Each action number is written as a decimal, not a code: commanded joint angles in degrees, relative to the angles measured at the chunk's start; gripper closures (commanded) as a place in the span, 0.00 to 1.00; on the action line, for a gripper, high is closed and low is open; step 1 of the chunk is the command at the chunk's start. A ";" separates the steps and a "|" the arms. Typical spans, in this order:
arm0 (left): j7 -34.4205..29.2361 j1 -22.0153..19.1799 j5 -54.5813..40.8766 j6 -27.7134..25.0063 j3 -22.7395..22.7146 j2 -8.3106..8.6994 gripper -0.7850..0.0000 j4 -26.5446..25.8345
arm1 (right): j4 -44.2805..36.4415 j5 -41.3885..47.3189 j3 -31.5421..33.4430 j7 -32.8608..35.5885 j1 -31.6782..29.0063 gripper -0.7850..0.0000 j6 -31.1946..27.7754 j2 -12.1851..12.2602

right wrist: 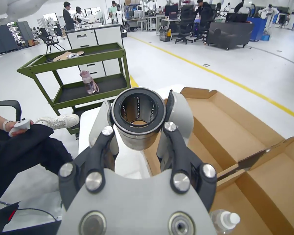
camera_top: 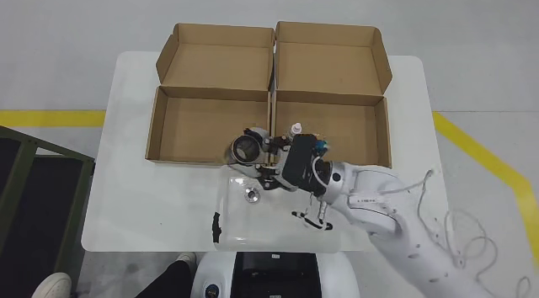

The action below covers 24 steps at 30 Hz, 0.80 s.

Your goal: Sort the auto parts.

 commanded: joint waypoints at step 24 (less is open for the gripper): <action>0.00 0.00 0.00 0.00 0.00 0.00 0.00 0.00 | 22.44 -3.76 -14.10 3.20 16.39 1.00 5.15 -6.59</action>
